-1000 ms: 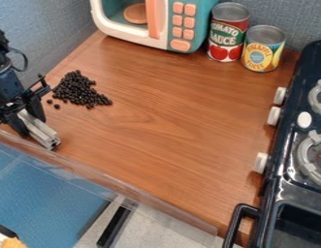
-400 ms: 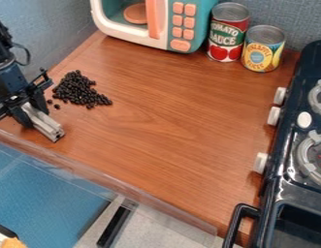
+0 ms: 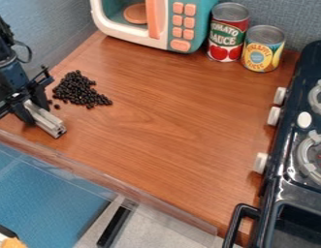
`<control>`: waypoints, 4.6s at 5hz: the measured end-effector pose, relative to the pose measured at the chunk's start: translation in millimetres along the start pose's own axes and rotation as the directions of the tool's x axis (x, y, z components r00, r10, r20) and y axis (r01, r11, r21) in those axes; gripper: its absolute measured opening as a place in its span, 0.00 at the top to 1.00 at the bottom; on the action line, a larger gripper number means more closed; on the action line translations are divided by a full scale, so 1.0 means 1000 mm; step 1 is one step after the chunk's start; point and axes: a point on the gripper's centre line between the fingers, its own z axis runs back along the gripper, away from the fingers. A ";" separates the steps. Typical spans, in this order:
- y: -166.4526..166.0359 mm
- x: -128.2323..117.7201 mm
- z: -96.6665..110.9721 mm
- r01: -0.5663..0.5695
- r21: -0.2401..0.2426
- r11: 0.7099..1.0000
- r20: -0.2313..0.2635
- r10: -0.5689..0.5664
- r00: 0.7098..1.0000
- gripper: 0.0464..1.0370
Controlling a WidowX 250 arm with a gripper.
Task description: Sweep into pile
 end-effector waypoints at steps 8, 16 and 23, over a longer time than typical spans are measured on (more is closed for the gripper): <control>-0.058 -0.053 -0.005 0.184 -0.078 0.980 0.012 -0.184 0.983 0.66; -0.025 -0.032 0.016 0.184 -0.078 0.980 0.027 -0.182 0.983 0.66; -0.020 0.004 -0.001 0.113 0.003 0.994 0.047 -0.113 0.993 0.66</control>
